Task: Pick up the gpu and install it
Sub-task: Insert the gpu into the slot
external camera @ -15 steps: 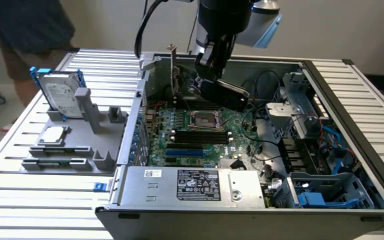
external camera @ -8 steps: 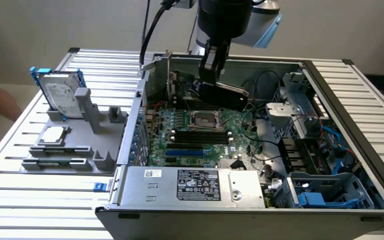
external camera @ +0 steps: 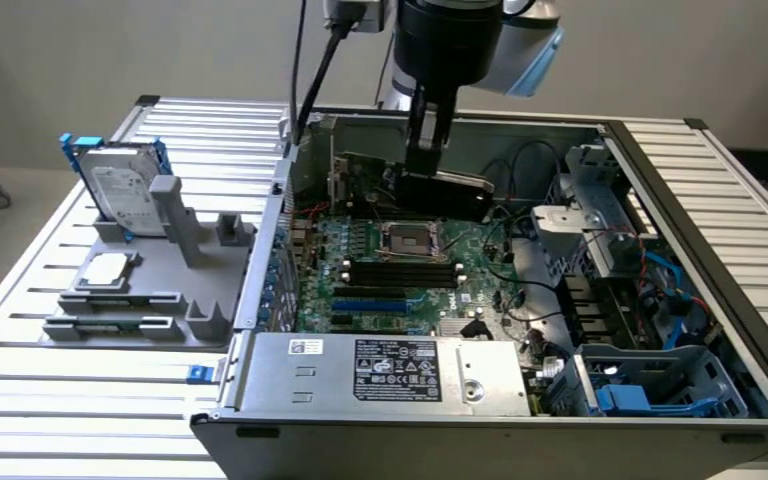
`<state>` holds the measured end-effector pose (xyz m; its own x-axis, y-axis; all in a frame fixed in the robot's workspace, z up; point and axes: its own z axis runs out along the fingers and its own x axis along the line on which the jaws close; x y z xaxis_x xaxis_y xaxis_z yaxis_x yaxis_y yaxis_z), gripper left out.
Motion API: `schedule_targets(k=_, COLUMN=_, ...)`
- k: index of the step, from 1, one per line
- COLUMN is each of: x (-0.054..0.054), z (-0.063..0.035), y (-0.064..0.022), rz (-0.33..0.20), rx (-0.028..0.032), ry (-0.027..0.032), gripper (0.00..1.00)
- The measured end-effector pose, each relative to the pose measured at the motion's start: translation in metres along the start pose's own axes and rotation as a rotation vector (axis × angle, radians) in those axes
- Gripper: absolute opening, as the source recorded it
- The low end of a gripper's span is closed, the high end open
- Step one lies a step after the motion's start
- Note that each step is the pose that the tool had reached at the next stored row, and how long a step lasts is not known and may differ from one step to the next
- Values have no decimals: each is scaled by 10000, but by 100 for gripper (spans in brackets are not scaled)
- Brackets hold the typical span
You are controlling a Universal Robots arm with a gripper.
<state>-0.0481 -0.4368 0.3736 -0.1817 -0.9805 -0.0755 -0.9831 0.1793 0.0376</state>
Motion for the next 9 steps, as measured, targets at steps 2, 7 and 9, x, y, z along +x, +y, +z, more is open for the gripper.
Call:
schedule_targets(k=2, x=2, z=21, y=-1, rz=-358, rx=-27, ry=13, gripper=26)
schedule_targets(k=7, x=7, z=92, y=-4, rz=-1271, rx=-98, ry=47, gripper=26)
schedule_targets(k=9, x=9, z=119, y=-5, rz=-1614, rx=-132, ry=62, gripper=26)
